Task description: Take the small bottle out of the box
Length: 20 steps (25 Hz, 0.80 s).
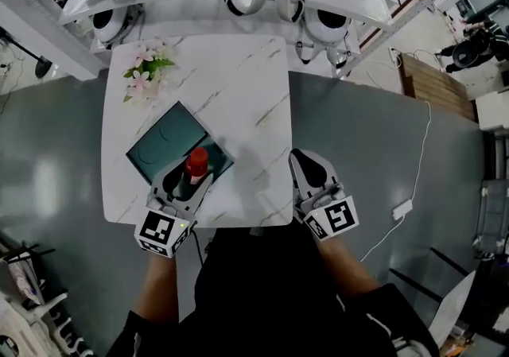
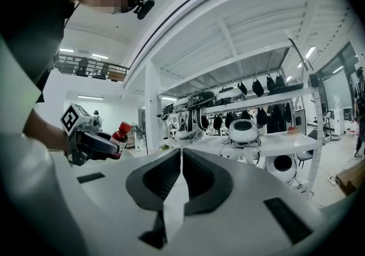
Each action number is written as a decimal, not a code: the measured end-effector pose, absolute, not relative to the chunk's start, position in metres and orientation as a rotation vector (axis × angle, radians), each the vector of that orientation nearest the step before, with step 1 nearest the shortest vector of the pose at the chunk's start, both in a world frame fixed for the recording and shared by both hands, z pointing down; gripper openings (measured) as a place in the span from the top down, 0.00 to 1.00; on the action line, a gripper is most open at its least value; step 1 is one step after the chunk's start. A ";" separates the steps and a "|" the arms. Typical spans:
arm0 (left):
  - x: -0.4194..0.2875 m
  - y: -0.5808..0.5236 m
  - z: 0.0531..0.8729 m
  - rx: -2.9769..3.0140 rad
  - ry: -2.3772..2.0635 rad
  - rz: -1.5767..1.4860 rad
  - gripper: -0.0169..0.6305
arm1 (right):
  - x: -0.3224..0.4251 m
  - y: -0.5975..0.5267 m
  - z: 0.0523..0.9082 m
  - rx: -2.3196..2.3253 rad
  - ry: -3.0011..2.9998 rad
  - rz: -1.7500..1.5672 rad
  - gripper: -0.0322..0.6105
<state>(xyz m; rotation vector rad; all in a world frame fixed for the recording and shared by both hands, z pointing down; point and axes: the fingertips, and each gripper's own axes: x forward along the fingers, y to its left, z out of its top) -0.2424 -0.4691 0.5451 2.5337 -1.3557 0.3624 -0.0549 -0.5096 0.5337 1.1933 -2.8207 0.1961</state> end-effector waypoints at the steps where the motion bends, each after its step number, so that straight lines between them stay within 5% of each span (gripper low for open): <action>1: -0.240 -0.466 0.528 2.537 -1.396 0.264 0.62 | -0.053 -0.507 0.528 1.184 -2.838 0.186 0.89; 8: -0.223 -0.415 0.441 2.505 -1.661 -0.237 0.62 | -0.022 -0.476 0.486 1.081 -2.987 0.090 0.89; 20: -0.151 -0.282 0.426 2.392 -1.848 -0.385 0.62 | 0.074 -0.375 0.469 0.919 -3.082 0.016 0.89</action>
